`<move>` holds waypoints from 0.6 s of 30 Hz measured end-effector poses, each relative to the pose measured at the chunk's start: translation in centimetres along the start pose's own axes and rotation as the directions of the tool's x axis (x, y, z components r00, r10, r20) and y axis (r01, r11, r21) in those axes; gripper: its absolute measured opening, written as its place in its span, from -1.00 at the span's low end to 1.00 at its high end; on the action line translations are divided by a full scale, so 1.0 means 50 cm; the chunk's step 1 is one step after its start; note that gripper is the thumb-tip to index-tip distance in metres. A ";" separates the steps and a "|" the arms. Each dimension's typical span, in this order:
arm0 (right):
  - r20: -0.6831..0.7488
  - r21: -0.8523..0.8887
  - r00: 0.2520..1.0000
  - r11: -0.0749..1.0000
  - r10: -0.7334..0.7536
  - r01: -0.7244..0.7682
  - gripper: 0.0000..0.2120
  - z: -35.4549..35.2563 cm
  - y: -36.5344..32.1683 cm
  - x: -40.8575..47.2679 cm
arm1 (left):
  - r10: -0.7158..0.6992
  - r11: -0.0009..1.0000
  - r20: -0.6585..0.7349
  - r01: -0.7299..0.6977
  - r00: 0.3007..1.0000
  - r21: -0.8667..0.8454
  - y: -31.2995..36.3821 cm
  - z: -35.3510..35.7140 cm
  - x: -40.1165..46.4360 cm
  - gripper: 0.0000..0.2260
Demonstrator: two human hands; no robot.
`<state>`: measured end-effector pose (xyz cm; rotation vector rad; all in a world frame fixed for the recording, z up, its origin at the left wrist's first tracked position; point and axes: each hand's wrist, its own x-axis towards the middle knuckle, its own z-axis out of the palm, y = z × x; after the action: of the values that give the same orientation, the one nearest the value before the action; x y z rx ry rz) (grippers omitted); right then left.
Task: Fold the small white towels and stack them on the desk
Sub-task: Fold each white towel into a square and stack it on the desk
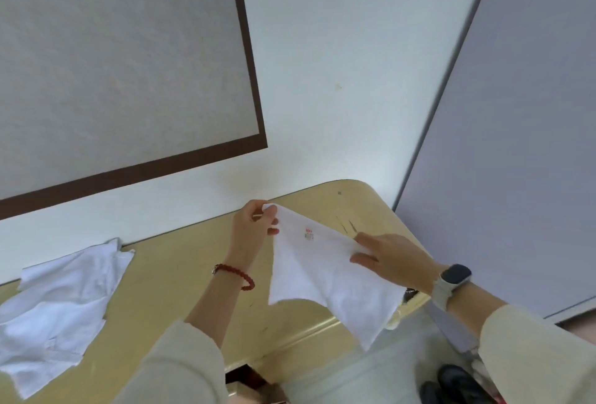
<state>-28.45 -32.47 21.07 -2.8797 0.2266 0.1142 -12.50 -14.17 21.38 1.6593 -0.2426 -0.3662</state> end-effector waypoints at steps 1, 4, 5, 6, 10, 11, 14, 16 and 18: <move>-0.019 0.001 1.000 1.000 -0.004 0.004 -0.74 -0.002 0.014 0.019 | -0.005 1.000 -0.027 0.004 1.000 -0.024 0.000 0.003 0.013 -0.93; -0.174 0.040 0.985 0.999 0.017 -0.011 -0.79 -0.015 0.049 0.090 | 0.011 0.995 -0.130 -0.024 0.991 -0.098 0.009 -0.008 0.052 -0.90; -0.236 0.045 0.971 0.999 0.027 -0.017 -0.79 -0.022 0.054 0.116 | 0.026 0.992 -0.156 -0.044 0.987 -0.116 0.015 -0.016 0.065 -0.90; -0.294 0.051 0.955 0.999 0.032 -0.017 -0.80 -0.029 0.058 0.142 | 0.042 0.989 -0.173 -0.066 0.984 -0.134 0.021 -0.025 0.077 -0.89; -0.452 0.061 0.892 0.996 -0.025 0.059 -0.86 -0.033 0.065 0.226 | 0.058 0.984 -0.179 -0.087 0.982 -0.159 0.008 -0.066 0.111 -0.89; -0.472 0.054 0.880 0.995 -0.048 0.084 -0.88 -0.024 0.071 0.239 | 0.040 0.986 -0.174 -0.068 0.984 -0.154 -0.006 -0.076 0.115 -0.90; -0.435 0.030 0.894 0.991 -0.107 0.134 -0.95 0.042 0.099 0.250 | -0.064 0.993 -0.148 0.048 0.987 -0.106 -0.074 -0.092 0.108 -0.89; -0.344 0.034 0.932 0.990 -0.115 0.135 -0.95 0.101 0.121 0.238 | -0.154 0.988 -0.138 0.149 0.978 -0.050 -0.132 -0.096 0.093 -0.87; -0.213 0.039 0.971 0.992 -0.111 0.123 -0.94 0.162 0.146 0.215 | -0.263 0.961 -0.110 0.271 0.958 0.058 -0.195 -0.099 0.073 -0.89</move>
<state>-19.52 -38.95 10.46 -2.8428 0.0956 -0.2158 -7.80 -9.74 11.85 1.7818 0.0469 -0.4791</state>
